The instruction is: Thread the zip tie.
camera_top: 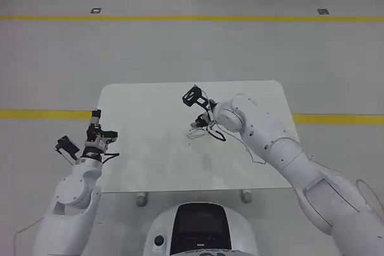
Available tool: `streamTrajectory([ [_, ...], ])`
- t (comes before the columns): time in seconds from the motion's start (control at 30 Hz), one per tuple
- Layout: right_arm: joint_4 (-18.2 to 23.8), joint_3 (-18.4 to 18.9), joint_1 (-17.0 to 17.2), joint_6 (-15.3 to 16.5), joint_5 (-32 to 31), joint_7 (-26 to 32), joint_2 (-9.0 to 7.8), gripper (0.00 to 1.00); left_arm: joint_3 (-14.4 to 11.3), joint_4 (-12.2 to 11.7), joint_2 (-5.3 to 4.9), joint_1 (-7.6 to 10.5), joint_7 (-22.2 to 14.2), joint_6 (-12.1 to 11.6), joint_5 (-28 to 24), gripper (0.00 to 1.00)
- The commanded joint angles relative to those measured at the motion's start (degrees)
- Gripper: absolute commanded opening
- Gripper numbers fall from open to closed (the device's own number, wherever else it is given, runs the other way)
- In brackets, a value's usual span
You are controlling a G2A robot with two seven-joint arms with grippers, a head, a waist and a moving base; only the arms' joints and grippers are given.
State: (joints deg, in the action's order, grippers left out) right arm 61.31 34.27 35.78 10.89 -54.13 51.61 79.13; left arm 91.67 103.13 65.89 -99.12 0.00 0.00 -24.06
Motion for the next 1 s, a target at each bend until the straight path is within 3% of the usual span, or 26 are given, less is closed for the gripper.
streamTrajectory([
  [0.0, -2.34, -1.38, -1.23, 1.33, -0.1, 0.11, 0.96, 1.0, 0.0, 0.0, 0.0, 0.0, 0.0, 0.0, 0.0, 1.0],
  [0.23, -14.15, -7.34, -6.52, 4.09, -0.72, -1.58, 6.55, 1.0, 0.0, 0.0, 0.0, 0.0, 0.0, 0.0, 0.0, 1.0],
  [0.47, -27.77, -11.82, -9.07, 8.49, 0.59, -3.15, 12.75, 1.0, 0.0, 0.0, 0.0, 0.0, 0.0, 0.0, 0.0, 1.0],
  [0.7, -27.77, -11.82, -9.07, 8.49, 0.59, -3.15, 12.75, 1.0, 0.0, 0.0, 0.0, 0.0, 0.0, 0.0, 0.0, 1.0],
  [0.83, -26.38, -12.73, -8.26, 7.41, -2.7, -3.6, 12.84, 1.0, 0.0, 0.0, 0.0, 0.0, 0.0, 0.0, 0.0, 1.0],
  [0.97, -27.56, -13.29, -8.05, 7.3, -4.58, -3.44, 13.57, 1.0, 0.0, 0.0, 0.0, 0.0, 0.0, 0.0, 0.0, 1.0],
])
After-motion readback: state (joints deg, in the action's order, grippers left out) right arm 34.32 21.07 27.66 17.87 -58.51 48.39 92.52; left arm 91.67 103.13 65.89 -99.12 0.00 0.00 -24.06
